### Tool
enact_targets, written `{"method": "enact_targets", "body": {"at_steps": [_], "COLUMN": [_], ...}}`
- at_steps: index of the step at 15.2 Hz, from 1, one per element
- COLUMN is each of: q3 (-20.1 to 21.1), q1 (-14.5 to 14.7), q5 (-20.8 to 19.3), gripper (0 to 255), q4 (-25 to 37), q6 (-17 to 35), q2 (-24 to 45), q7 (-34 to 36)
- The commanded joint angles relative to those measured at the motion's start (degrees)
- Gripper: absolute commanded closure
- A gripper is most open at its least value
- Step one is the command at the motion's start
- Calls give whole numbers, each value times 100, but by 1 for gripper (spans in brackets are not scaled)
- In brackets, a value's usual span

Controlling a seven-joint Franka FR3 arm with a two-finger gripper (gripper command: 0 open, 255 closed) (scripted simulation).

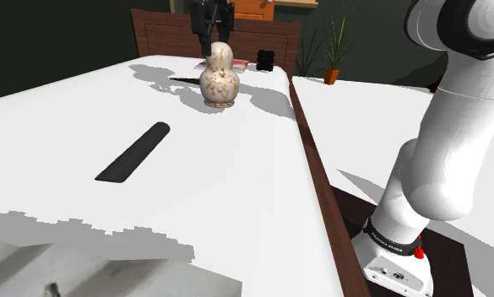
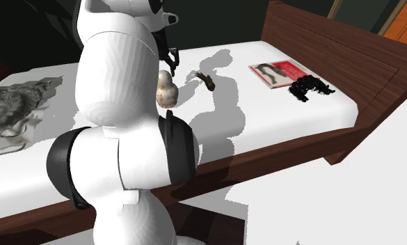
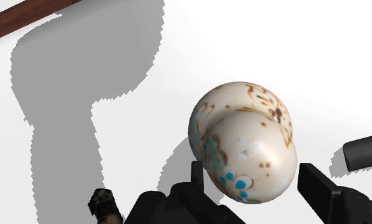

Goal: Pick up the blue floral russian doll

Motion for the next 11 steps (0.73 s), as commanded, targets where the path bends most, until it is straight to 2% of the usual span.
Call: {"method": "enact_targets", "body": {"at_steps": [1, 9, 11], "q3": [8, 69, 69], "q1": [12, 155, 161], "q5": [-28, -226, -231], "gripper": [255, 255, 255], "q4": [302, 1955, 1998], "q6": [-192, -1177, -1201], "q2": [110, 796, 816], "q7": [0, 38, 39]}}
